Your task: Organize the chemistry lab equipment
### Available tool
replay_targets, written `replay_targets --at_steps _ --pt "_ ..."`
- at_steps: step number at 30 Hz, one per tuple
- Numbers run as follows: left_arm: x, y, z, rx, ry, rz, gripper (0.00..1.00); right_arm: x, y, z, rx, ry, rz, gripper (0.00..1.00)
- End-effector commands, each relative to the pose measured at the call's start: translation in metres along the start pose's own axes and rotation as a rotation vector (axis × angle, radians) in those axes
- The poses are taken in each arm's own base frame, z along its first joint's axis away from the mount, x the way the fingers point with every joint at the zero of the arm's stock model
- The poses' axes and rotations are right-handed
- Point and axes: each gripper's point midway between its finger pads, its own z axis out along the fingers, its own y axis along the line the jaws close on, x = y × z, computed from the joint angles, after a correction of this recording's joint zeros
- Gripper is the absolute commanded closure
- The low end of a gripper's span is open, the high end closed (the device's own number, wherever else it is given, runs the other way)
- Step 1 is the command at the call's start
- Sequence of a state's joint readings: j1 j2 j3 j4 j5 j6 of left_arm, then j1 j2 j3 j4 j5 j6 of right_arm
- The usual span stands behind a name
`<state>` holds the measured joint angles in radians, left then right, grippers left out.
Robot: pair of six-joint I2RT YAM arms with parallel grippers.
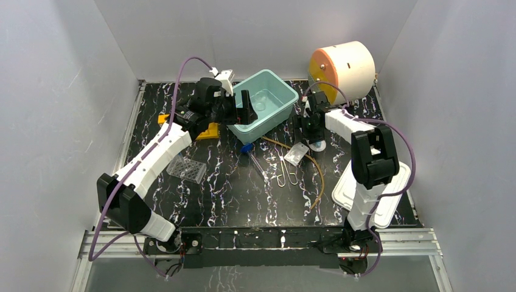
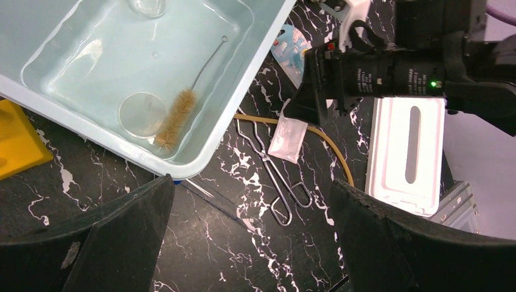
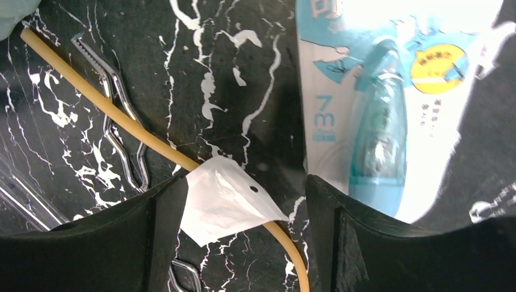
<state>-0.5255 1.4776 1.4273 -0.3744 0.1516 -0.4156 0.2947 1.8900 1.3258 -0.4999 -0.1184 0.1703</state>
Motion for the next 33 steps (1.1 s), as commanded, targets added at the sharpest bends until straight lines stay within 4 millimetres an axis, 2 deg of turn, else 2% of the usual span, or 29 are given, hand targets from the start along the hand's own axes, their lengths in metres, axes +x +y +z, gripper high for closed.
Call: replay_targets --at_steps 1,4,7,14,17,23,33 --pt "-0.021 -0.015 -0.014 0.055 -0.051 0.026 0.02 -0.013 0.012 0.006 -0.109 0.006 -0.103 0.23" --pt "-0.024 -0.014 -0.013 0.048 -0.057 0.041 0.02 -0.013 0.015 0.009 -0.163 0.018 -0.126 0.26" --pt "-0.028 -0.012 -0.012 0.035 -0.066 0.060 0.02 -0.008 0.028 0.004 -0.286 0.055 -0.158 0.26" --pt "-0.036 -0.013 -0.006 0.031 -0.070 0.083 0.02 0.017 0.040 -0.002 -0.428 0.156 -0.155 0.27" --pt "-0.036 -0.012 -0.003 0.029 -0.066 0.089 0.02 0.023 0.039 -0.001 -0.433 0.167 -0.153 0.31" --pt "-0.036 -0.013 -0.001 0.035 -0.062 0.093 0.02 0.021 0.023 0.004 -0.328 0.165 -0.139 0.52" --pt "-0.034 -0.013 -0.005 0.034 -0.066 0.093 0.02 0.016 0.027 -0.002 -0.336 0.139 -0.133 0.94"
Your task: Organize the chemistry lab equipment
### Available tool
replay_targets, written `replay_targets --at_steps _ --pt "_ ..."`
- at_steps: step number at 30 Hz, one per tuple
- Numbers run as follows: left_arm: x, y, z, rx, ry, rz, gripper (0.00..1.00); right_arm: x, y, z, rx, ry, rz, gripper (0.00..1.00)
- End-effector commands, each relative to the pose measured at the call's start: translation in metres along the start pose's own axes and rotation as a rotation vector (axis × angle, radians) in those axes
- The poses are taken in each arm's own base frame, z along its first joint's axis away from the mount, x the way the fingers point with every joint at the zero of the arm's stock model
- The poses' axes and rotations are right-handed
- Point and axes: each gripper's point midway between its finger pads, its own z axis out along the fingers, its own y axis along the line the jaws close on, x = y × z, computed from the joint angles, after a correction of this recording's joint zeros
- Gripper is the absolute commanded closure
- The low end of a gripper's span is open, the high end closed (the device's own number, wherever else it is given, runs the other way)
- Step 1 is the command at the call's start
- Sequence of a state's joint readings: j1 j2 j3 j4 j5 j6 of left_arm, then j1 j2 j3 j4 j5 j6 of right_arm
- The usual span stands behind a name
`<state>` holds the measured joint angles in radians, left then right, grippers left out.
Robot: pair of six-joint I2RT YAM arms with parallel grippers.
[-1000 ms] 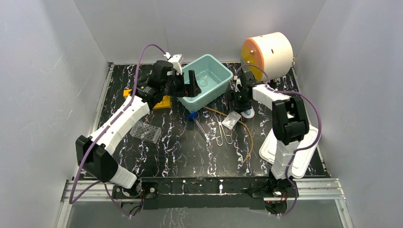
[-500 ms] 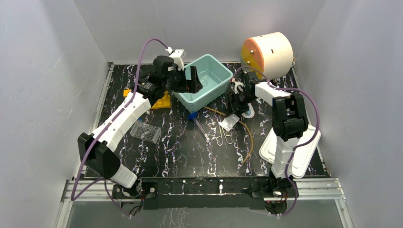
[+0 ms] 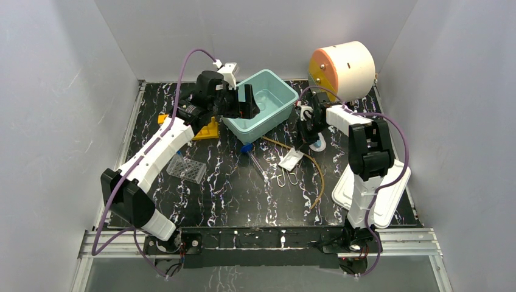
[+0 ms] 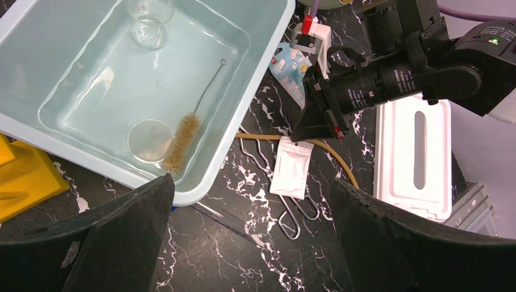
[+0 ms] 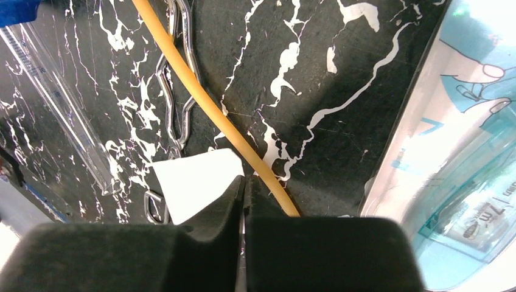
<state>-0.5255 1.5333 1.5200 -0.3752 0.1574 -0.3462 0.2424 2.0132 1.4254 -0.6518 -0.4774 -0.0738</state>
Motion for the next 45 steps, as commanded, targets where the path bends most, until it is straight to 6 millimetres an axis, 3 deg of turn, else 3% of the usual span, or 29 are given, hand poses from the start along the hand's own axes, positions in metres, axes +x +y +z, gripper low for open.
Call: replay_targets --at_steps 1,10,21,24,28,31,35,40,45 --pt "-0.011 -0.005 -0.012 0.012 -0.033 0.016 0.02 -0.006 0.004 -0.008 -0.001 -0.029 -0.004 0.98" --pt "0.001 -0.011 -0.011 0.060 -0.013 -0.023 0.02 -0.016 0.041 -0.043 -0.082 -0.139 -0.029 1.00" --pt "0.027 -0.019 -0.002 0.137 0.039 -0.082 0.02 -0.009 0.079 -0.081 -0.147 -0.278 -0.003 1.00" --pt "0.034 -0.018 -0.001 0.140 0.051 -0.100 0.02 0.001 0.064 -0.076 -0.062 -0.262 0.092 0.99" --pt "0.041 -0.020 0.000 0.154 0.064 -0.101 0.02 0.023 0.056 -0.058 0.014 -0.229 0.226 0.50" --pt "0.048 -0.023 0.000 0.161 0.077 -0.083 0.02 0.029 0.063 -0.047 0.007 -0.260 0.323 0.33" --pt "0.057 -0.028 0.002 0.165 0.093 -0.055 0.02 0.028 0.065 -0.030 0.089 -0.295 0.359 0.29" --pt "0.075 -0.042 0.006 0.171 0.128 0.001 0.02 0.019 0.039 -0.022 0.238 -0.306 0.426 0.29" --pt "0.096 -0.054 0.019 0.170 0.143 -0.019 0.04 0.016 0.026 -0.010 0.279 -0.275 0.398 0.45"
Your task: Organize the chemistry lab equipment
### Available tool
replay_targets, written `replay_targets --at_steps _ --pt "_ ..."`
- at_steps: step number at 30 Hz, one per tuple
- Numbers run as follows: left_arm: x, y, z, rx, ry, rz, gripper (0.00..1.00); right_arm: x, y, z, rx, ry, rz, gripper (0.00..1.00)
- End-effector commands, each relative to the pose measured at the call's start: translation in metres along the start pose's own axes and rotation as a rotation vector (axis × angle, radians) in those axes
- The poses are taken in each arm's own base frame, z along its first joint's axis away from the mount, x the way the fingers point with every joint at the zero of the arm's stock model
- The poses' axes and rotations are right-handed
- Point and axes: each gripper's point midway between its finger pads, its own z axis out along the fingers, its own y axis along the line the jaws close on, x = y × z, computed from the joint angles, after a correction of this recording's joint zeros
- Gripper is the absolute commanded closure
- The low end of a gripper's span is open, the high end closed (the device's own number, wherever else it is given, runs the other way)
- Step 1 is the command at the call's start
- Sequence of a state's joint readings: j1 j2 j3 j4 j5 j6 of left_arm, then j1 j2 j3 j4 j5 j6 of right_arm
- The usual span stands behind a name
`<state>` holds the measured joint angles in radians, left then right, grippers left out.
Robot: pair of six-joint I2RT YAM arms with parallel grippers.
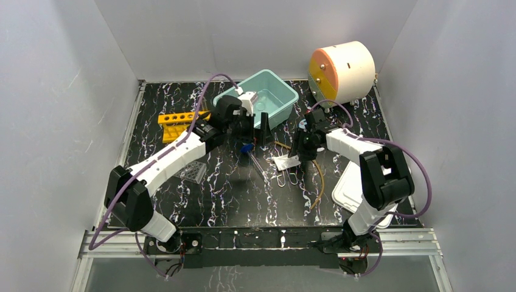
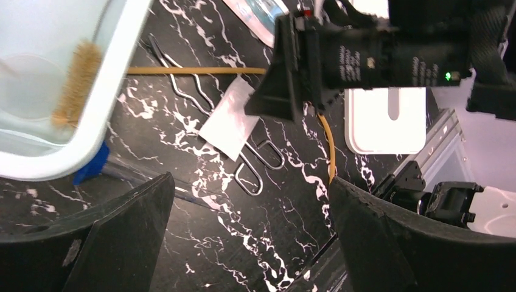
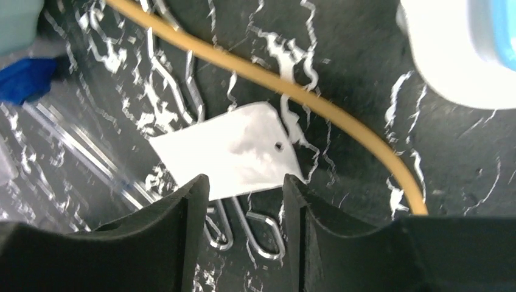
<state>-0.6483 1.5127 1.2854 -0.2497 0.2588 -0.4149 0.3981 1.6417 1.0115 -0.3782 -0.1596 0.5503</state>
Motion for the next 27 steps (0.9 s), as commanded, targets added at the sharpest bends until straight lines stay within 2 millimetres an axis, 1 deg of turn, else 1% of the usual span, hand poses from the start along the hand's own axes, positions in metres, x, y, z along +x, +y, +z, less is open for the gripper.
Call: replay_targets --at_steps 1,3,5,8,11,13,15,19,23,27 --pt "0.008 -0.015 0.006 0.023 -0.027 0.000 0.06 -0.026 -0.003 0.011 0.051 -0.060 -0.005 0.48" --pt "0.016 -0.023 0.016 0.034 -0.026 -0.016 0.13 -0.026 -0.004 0.016 0.053 -0.048 -0.011 0.54" --pt "0.025 -0.025 0.026 0.029 -0.007 -0.055 0.19 -0.024 -0.007 0.021 0.062 -0.041 -0.009 0.56" --pt "0.042 -0.019 0.044 -0.039 0.019 -0.095 0.26 -0.021 -0.012 0.026 0.073 -0.033 -0.010 0.58" --pt "0.054 0.000 0.056 -0.191 0.014 -0.124 0.28 -0.014 -0.018 0.030 0.091 -0.014 -0.006 0.59" --pt "0.062 0.005 0.065 -0.235 0.031 -0.120 0.28 -0.007 -0.023 0.033 0.094 -0.001 -0.001 0.60" --pt "0.066 0.006 0.074 -0.242 0.053 -0.137 0.27 -0.003 -0.027 0.036 0.096 0.011 0.006 0.60" --pt "0.084 0.012 0.090 -0.254 0.095 -0.192 0.28 0.006 -0.031 0.041 0.094 0.040 0.021 0.62" --pt "0.091 0.009 0.102 -0.228 0.102 -0.217 0.34 0.015 -0.035 0.044 0.095 0.059 0.034 0.62" --pt "0.100 0.013 0.114 -0.232 0.104 -0.249 0.41 0.025 -0.039 0.046 0.094 0.083 0.042 0.62"
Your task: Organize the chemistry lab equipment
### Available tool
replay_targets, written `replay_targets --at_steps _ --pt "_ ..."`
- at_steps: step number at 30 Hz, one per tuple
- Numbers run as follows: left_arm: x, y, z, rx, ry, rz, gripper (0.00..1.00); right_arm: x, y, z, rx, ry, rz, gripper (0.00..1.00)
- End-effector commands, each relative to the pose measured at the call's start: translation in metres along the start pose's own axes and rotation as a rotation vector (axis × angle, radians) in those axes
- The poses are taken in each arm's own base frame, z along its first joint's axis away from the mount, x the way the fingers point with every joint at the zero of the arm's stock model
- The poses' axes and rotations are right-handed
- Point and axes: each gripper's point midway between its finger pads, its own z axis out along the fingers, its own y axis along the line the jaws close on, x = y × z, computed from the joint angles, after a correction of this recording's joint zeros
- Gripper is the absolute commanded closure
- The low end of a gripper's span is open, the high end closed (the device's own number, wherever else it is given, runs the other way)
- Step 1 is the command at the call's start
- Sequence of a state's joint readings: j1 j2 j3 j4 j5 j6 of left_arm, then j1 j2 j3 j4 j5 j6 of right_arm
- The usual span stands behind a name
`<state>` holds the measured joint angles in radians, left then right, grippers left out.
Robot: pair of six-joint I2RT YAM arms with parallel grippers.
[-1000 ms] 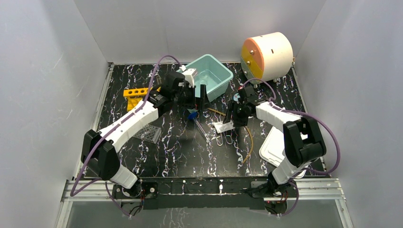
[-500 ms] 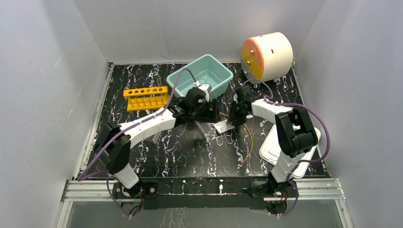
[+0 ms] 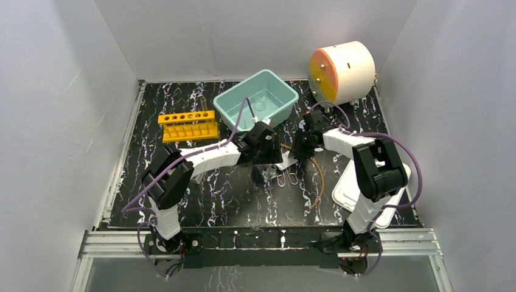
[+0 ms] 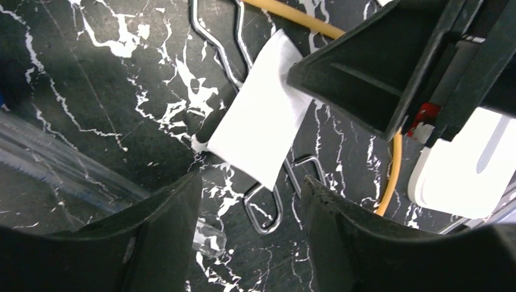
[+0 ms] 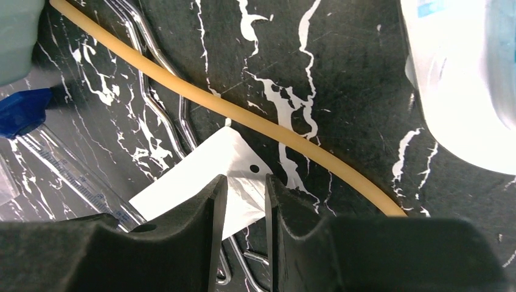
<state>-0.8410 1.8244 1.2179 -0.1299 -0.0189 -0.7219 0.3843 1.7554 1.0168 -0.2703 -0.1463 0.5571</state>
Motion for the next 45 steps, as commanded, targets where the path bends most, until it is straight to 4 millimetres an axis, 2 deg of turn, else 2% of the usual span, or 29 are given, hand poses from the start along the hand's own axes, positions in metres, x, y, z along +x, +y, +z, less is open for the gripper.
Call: replay_targets --at_steps 1,3,5,9,13,20,25,31,37,42,45 --pt "-0.008 -0.011 0.009 0.033 -0.045 -0.060 0.45 0.036 -0.028 0.014 0.077 0.099 0.027 0.62" --pt "0.000 -0.007 0.019 0.005 -0.049 -0.112 0.52 0.041 -0.028 0.015 0.067 0.112 0.034 0.63" --pt "0.009 -0.005 0.027 -0.033 -0.052 -0.119 0.54 0.050 -0.030 0.016 0.066 0.136 0.057 0.63" --pt "0.008 0.006 0.025 -0.135 -0.099 -0.124 0.49 0.061 -0.030 0.018 0.056 0.185 0.085 0.63" --pt "0.012 0.017 0.022 -0.186 -0.116 -0.152 0.39 0.060 -0.034 0.018 0.080 0.187 0.087 0.64" --pt "-0.008 0.017 -0.003 -0.215 -0.199 -0.123 0.36 0.052 -0.038 0.018 0.115 0.164 0.080 0.64" --pt "-0.010 0.012 -0.011 -0.207 -0.206 -0.116 0.29 0.049 -0.039 0.019 0.127 0.157 0.085 0.64" --pt "-0.001 -0.005 0.009 -0.130 -0.144 -0.101 0.26 0.047 -0.034 0.021 0.100 0.163 0.086 0.64" --pt "0.002 -0.010 0.025 -0.103 -0.126 -0.110 0.18 0.047 -0.030 0.022 0.081 0.167 0.092 0.63" --pt "0.007 -0.011 0.038 -0.067 -0.108 -0.137 0.25 0.047 -0.029 0.021 0.078 0.166 0.093 0.63" --pt "0.002 -0.021 0.045 0.003 -0.120 -0.143 0.32 0.048 -0.028 0.020 0.073 0.172 0.095 0.63"
